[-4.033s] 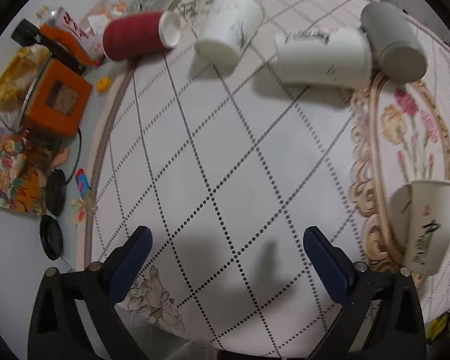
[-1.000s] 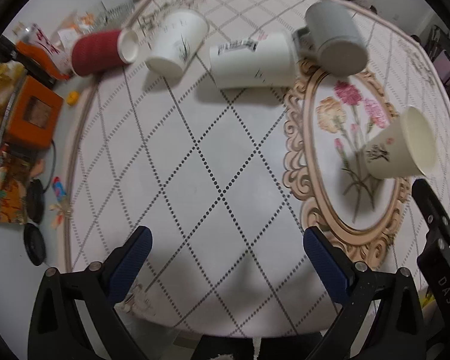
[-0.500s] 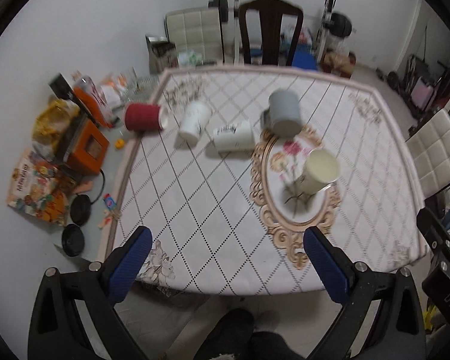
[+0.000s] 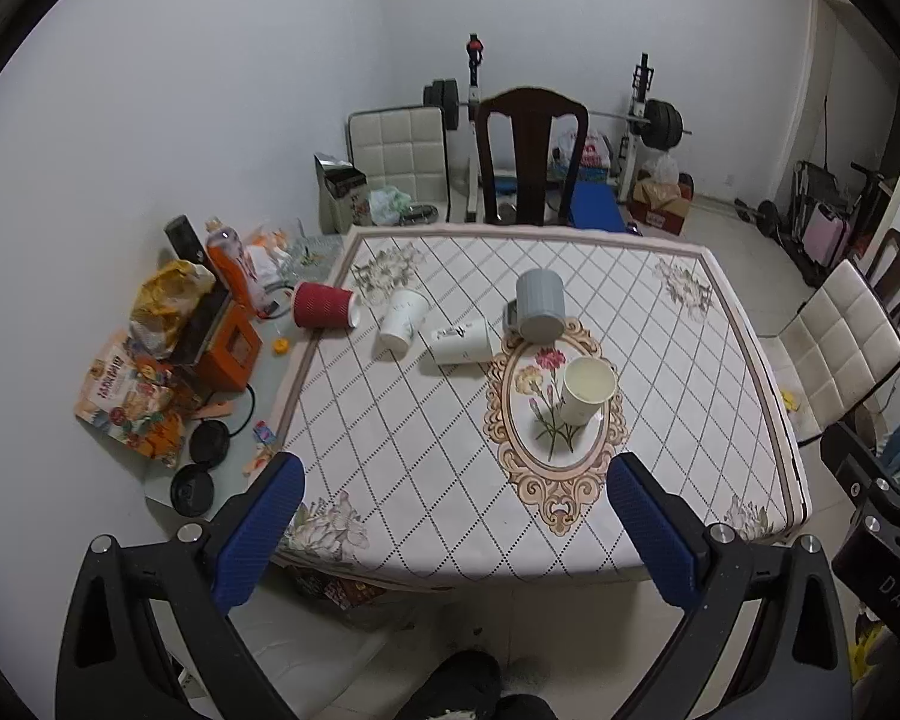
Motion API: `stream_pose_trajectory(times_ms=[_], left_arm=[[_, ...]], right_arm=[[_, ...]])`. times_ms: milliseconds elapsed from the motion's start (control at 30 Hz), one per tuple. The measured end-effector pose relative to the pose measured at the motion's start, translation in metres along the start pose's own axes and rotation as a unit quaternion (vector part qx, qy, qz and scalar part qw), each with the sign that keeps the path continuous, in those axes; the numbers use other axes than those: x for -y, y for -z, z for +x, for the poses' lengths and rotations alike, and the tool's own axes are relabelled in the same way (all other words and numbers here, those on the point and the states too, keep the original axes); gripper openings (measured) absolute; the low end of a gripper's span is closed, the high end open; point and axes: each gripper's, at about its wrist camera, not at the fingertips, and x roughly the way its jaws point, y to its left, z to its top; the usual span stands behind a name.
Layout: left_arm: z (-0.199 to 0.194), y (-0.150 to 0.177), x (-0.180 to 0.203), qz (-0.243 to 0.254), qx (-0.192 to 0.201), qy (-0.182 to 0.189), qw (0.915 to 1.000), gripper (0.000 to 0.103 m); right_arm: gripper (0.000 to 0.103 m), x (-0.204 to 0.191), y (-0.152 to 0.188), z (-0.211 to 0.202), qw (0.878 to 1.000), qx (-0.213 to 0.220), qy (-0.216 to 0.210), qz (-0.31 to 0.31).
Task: Flip cup upright
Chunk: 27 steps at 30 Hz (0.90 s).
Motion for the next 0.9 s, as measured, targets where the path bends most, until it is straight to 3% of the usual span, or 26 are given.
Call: stream_pose_trajectory(times_ms=[400,900], left_arm=[[-0.018,0.004,0.0,-0.001,0.017,-0.01,0.9998,0.103],[-0.027,0.007,-0.01,-0.014,0.023,-0.028,0.9993,0.103]], right_arm=[[0.103,0.001,0.001,-0.024,1.0,0.018,-0.001,0.0],[0.103,-0.001,0.005,-0.026,1.0,0.006,-0.021,-0.006]])
